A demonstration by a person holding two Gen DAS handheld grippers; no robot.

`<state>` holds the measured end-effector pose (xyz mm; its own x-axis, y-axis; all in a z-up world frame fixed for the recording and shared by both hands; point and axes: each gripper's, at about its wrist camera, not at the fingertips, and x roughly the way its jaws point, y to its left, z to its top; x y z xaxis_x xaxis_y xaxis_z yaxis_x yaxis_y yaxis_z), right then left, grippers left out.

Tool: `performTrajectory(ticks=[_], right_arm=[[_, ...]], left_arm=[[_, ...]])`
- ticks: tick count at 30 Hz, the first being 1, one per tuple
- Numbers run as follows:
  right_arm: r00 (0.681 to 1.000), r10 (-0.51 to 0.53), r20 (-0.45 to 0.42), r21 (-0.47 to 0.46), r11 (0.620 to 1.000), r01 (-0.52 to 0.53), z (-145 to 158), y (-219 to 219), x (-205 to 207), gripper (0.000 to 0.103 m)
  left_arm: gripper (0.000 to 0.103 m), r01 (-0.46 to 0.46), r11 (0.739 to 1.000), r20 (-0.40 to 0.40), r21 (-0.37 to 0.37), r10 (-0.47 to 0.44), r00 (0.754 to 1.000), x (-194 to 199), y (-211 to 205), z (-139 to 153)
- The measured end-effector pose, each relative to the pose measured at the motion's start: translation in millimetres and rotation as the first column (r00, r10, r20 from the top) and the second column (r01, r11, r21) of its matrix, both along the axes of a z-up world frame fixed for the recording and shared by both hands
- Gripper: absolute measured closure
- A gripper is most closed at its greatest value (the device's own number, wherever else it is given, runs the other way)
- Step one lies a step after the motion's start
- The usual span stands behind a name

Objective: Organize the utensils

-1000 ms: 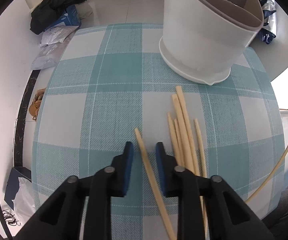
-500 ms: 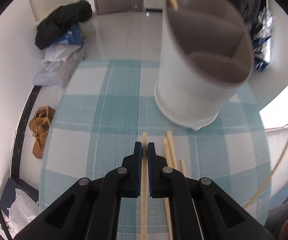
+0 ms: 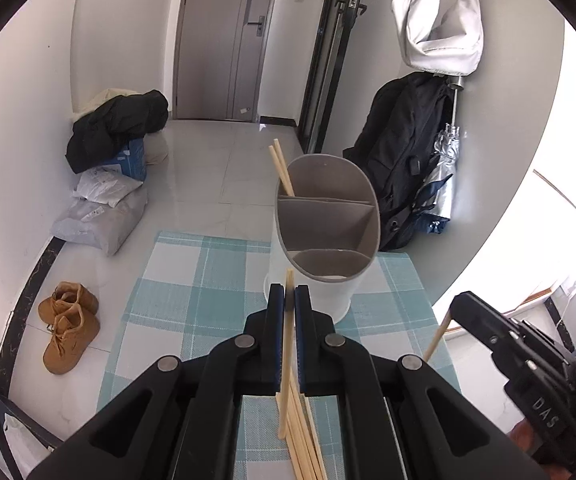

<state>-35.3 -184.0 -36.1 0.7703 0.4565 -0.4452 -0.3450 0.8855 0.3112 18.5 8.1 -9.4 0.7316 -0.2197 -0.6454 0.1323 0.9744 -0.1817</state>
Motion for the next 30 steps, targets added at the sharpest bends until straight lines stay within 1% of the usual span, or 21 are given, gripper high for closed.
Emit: performTrajectory(ticks=[2, 9, 12, 16, 20, 24, 30], right_arm=[[1.000, -0.009, 0.013, -0.021, 1.000, 0.009, 1.0, 5.8, -5.4, 0.098], [0.999, -0.026, 0.048, -0.051, 0.998, 0.028, 9.9, 14.2, -13.1, 0.098], [0.997, -0.038, 0.061, -0.036, 0.999, 0.041, 10.9, 12.4, -15.8, 0.098], [0.997, -0.058, 0.049, -0.020, 0.998, 0.059, 8.6, 7.5, -9.4, 0.098], [0.996, -0.069, 0.050, -0.004, 0.998, 0.069, 12.5, 2.7, -5.4, 0.098], [0.997, -0.065, 0.050, -0.001, 0.998, 0.065, 15.9, 1.5, -3.2, 0.098], [0.998, -0.062, 0.034, 0.002, 0.998, 0.062, 18.6, -1.6, 5.1, 0.098]], left_arm=[[0.102, 0.004, 1.000, 0.004, -0.001, -0.004, 1.000, -1.3, 0.9, -0.3], [0.102, 0.035, 0.999, -0.007, 0.012, -0.035, 0.999, -12.2, -2.1, 7.1], [0.102, 0.050, 0.999, -0.021, 0.020, -0.049, 0.999, -13.1, -3.9, 9.4], [0.102, 0.072, 0.997, -0.031, 0.034, -0.071, 0.997, -13.8, -8.1, 13.3], [0.102, 0.102, 0.994, -0.030, 0.045, -0.101, 0.994, -14.9, -14.5, 19.7], [0.102, 0.130, 0.991, -0.052, 0.034, -0.128, 0.990, -9.9, -19.0, 26.5], [0.102, 0.153, 0.988, -0.047, 0.032, -0.152, 0.987, -3.4, -26.1, 40.9]])
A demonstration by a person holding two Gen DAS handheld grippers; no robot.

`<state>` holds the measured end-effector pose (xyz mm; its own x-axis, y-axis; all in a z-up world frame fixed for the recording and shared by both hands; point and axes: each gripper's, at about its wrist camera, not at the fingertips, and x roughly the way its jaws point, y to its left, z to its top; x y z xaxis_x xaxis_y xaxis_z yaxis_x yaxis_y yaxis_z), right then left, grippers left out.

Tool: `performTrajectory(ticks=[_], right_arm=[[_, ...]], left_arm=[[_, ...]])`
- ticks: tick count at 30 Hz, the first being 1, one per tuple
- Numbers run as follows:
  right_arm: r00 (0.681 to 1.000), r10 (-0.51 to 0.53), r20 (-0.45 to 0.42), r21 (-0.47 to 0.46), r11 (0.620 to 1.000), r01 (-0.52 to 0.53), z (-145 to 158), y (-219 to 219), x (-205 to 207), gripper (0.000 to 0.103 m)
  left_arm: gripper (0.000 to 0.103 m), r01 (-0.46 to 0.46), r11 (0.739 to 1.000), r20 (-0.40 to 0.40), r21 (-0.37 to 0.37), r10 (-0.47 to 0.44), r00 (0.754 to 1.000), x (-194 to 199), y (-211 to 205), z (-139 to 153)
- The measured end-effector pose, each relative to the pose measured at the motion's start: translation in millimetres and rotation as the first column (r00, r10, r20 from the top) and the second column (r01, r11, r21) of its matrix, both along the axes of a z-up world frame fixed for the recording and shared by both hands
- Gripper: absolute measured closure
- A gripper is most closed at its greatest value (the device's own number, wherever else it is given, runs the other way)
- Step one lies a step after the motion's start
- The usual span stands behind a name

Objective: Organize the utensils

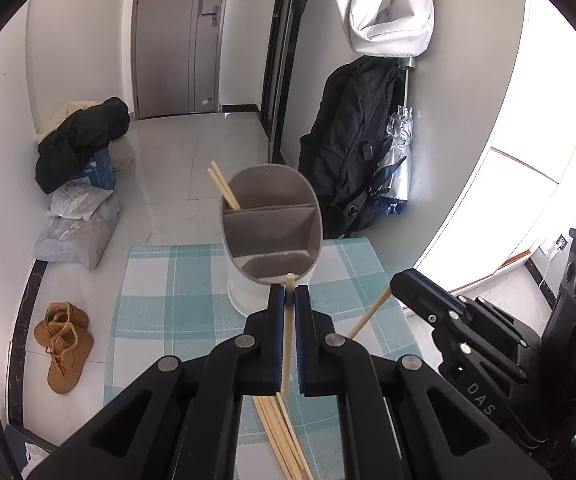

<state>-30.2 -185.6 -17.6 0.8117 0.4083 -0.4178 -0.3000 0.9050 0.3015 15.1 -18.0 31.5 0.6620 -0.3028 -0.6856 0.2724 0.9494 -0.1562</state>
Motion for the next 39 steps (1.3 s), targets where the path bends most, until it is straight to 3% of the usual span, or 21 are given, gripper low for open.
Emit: performTrajectory(ticks=[13, 19, 23, 28, 32, 34, 35, 39], right_arm=[[0.994, 0.050, 0.094, -0.036, 0.998, -0.047, 85.4, -2.8, 31.4, 0.103], [0.995, 0.066, 0.076, 0.004, 0.998, -0.067, 94.5, -2.6, 49.8, 0.103], [0.996, 0.074, 0.054, -0.004, 0.997, -0.074, 88.5, -1.1, 61.8, 0.103], [0.998, 0.059, 0.029, 0.053, 0.997, -0.061, 70.7, -22.5, 66.2, 0.100], [0.996, 0.021, -0.089, 0.036, 0.999, -0.018, 37.5, -45.0, 74.9, 0.097], [0.988, -0.011, -0.151, 0.013, 1.000, 0.013, 17.9, -56.4, 82.3, 0.081], [0.984, -0.023, -0.175, 0.004, 1.000, 0.024, 9.6, -60.9, 86.1, 0.078], [0.963, -0.061, -0.261, -0.040, 0.998, 0.052, -22.7, -78.1, 106.3, 0.078]], left_arm=[[0.102, 0.012, 0.996, 0.035, -0.089, -0.009, 0.999, 41.3, -2.7, 75.0], [0.102, -0.002, 0.994, 0.039, -0.114, 0.007, 0.999, 57.8, 9.2, 88.0], [0.102, -0.005, 0.995, 0.022, -0.103, 0.007, 1.000, 64.6, 13.4, 84.4], [0.102, 0.007, 0.995, 0.014, -0.103, -0.005, 1.000, 58.8, 16.0, 77.4], [0.102, 0.021, 0.996, -0.007, -0.091, -0.022, 1.000, 53.2, 16.3, 67.4], [0.102, 0.026, 0.996, -0.018, -0.090, -0.028, 0.999, 50.7, 17.0, 62.0], [0.102, 0.030, 0.995, -0.026, -0.091, -0.032, 0.999, 51.1, 16.4, 60.0], [0.102, 0.025, 0.997, -0.049, -0.078, -0.029, 0.998, 50.4, 16.2, 49.0]])
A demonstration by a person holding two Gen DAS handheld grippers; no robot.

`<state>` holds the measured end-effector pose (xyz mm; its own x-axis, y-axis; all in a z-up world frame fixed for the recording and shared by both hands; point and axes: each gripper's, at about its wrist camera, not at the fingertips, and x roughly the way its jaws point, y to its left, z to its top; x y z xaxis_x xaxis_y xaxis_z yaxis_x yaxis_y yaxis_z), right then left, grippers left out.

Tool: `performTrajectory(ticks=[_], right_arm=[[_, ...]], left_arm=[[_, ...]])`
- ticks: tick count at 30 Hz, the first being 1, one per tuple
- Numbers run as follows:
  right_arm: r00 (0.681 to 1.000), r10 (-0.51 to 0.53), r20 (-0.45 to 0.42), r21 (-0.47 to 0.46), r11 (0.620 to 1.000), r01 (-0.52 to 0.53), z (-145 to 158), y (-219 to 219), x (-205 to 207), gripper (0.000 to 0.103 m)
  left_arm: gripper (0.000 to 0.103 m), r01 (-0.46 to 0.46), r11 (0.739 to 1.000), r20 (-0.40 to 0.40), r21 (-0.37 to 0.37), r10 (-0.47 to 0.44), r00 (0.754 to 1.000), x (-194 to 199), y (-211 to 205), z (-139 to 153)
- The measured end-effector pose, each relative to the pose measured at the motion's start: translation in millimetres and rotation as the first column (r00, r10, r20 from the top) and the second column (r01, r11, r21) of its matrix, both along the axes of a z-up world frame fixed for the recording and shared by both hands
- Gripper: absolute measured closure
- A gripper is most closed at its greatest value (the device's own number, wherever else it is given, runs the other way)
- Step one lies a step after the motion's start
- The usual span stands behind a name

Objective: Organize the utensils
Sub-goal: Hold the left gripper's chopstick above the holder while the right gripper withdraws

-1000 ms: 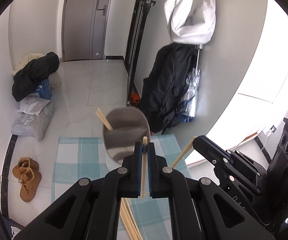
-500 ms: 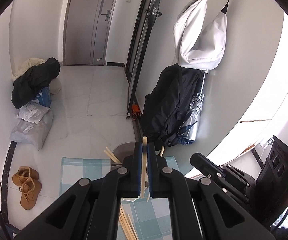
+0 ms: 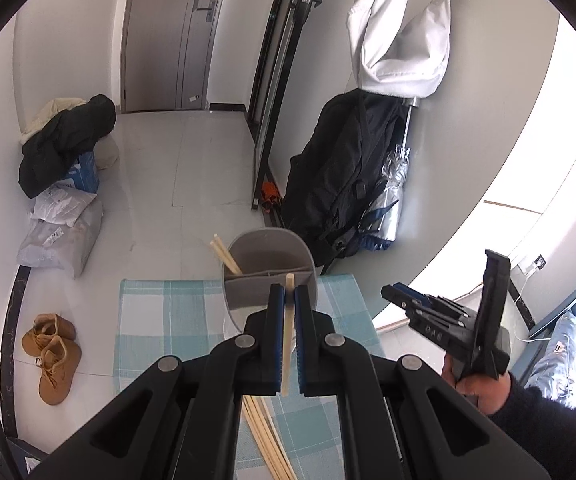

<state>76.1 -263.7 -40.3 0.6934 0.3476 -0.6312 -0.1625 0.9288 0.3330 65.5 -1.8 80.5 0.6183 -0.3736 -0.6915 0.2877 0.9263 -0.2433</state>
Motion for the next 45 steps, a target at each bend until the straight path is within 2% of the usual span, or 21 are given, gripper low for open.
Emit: performTrajectory(ticks=[2, 4, 9, 14, 18, 20, 23, 26, 29, 30, 31, 38, 41, 45], right_arm=[[0.999, -0.017, -0.028, 0.009, 1.000, 0.018, -8.8, -6.5, 10.2, 0.074], [0.999, -0.032, -0.041, 0.025, 0.999, 0.033, -14.3, -10.5, 22.0, 0.059], [0.995, 0.003, -0.097, 0.045, 0.999, 0.002, -31.8, -3.5, 71.9, 0.041], [0.972, 0.037, -0.233, 0.119, 0.993, -0.009, -65.3, 7.4, 141.1, 0.041], [0.933, 0.056, -0.356, 0.165, 0.986, 0.003, -99.8, 16.5, 197.3, 0.041], [0.914, 0.037, -0.403, 0.148, 0.989, 0.025, -114.5, 19.5, 216.8, 0.041], [0.890, 0.033, -0.454, 0.180, 0.982, 0.055, -136.8, 21.3, 240.7, 0.043], [0.864, 0.053, -0.501, 0.190, 0.981, 0.050, -153.7, 27.3, 252.7, 0.055], [0.863, 0.061, -0.501, 0.173, 0.984, 0.031, -155.1, 33.0, 258.6, 0.079], [0.866, 0.068, -0.495, 0.180, 0.983, 0.026, -153.5, 33.3, 258.0, 0.094], [0.870, 0.075, -0.487, 0.184, 0.983, 0.018, -149.7, 34.4, 257.2, 0.097], [0.928, 0.051, -0.369, 0.191, 0.981, 0.022, -110.2, 20.3, 228.6, 0.097], [0.965, 0.033, -0.260, 0.193, 0.981, 0.018, -81.7, 11.8, 195.8, 0.097], [0.994, 0.037, -0.098, 0.161, 0.987, -0.021, -40.2, 6.0, 133.6, 0.098]], left_arm=[[0.102, -0.006, 1.000, -0.009, 0.006, 0.006, 1.000, 1.2, 0.5, -4.3], [0.102, -0.004, 1.000, -0.012, 0.011, 0.004, 1.000, 1.6, 0.3, -6.2], [0.102, -0.012, 1.000, -0.004, 0.029, 0.012, 1.000, -0.9, -0.3, -12.8], [0.102, -0.017, 1.000, -0.031, 0.019, 0.018, 0.999, 0.7, 2.8, -23.0], [0.102, -0.032, 0.999, -0.054, 0.018, 0.033, 0.998, 4.7, 9.6, -32.8], [0.102, -0.040, 0.999, -0.061, 0.017, 0.041, 0.997, 6.3, 12.7, -37.4], [0.102, -0.054, 0.998, -0.075, 0.012, 0.055, 0.996, 8.8, 18.6, -43.7], [0.102, -0.054, 0.998, -0.085, 0.014, 0.055, 0.995, 11.4, 19.4, -46.7], [0.102, -0.055, 0.998, -0.083, 0.024, 0.057, 0.995, 13.9, 19.7, -48.2], [0.102, -0.055, 0.998, -0.083, 0.027, 0.057, 0.995, 15.0, 19.9, -48.9], [0.102, -0.054, 0.998, -0.087, 0.022, 0.056, 0.995, 15.8, 19.8, -49.2], [0.102, -0.040, 0.999, -0.080, 0.008, 0.040, 0.996, 9.1, 18.5, -43.4], [0.102, -0.034, 0.999, -0.064, 0.007, 0.035, 0.997, 3.5, 18.6, -37.3], [0.102, -0.026, 1.000, -0.061, -0.014, 0.025, 0.998, -2.7, 19.0, -28.5]])
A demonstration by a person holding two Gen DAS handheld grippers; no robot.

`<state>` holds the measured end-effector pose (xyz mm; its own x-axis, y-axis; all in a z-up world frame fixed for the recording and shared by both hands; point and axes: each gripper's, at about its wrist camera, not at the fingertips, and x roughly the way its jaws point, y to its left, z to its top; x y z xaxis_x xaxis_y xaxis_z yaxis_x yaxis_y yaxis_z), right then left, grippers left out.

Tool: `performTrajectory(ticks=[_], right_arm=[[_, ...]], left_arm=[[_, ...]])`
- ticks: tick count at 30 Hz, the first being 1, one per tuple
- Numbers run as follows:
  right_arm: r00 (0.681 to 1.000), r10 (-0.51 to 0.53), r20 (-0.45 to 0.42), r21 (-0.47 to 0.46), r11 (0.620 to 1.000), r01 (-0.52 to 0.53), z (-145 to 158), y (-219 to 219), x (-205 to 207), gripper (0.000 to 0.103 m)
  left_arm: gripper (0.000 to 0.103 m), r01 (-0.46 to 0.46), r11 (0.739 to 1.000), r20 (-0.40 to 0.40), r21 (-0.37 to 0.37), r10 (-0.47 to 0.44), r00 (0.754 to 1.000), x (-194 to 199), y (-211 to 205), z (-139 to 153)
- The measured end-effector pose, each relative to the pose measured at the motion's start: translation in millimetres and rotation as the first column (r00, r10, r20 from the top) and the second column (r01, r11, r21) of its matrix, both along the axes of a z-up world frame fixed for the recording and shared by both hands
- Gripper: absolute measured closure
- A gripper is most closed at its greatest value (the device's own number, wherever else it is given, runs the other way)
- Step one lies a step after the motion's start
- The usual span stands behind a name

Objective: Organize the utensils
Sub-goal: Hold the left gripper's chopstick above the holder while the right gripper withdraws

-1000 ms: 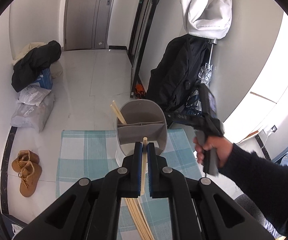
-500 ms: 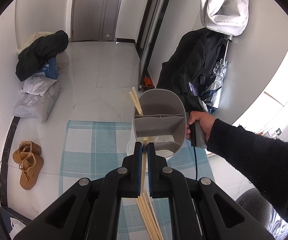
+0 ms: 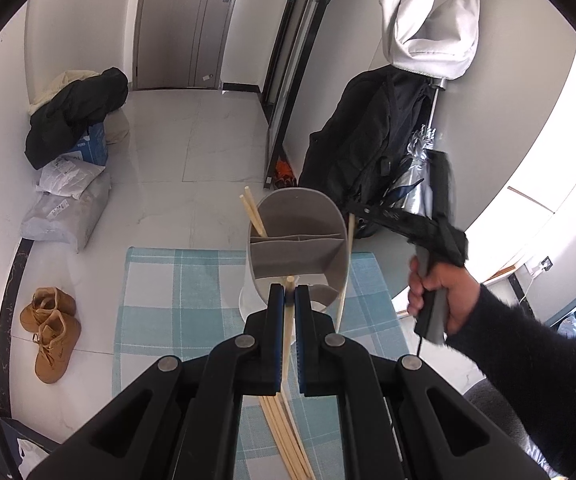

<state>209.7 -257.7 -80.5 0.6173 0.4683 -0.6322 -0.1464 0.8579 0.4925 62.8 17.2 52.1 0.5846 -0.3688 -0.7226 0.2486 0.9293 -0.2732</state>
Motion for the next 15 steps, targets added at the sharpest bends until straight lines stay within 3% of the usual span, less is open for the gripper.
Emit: performTrajectory(ticks=[6, 15], right_arm=[[0.975, 0.038, 0.221, -0.070, 0.997, -0.023, 49.2, 5.7, -91.1, 0.099], [0.936, 0.092, 0.340, -0.126, 0.991, -0.051, 79.8, 35.8, -158.3, 0.099]], left_arm=[[0.102, 0.016, 1.000, 0.021, -0.005, -0.016, 1.000, -12.4, -3.9, 17.2], [0.102, 0.018, 1.000, 0.062, 0.008, -0.019, 0.998, -23.9, -10.9, 37.0]])
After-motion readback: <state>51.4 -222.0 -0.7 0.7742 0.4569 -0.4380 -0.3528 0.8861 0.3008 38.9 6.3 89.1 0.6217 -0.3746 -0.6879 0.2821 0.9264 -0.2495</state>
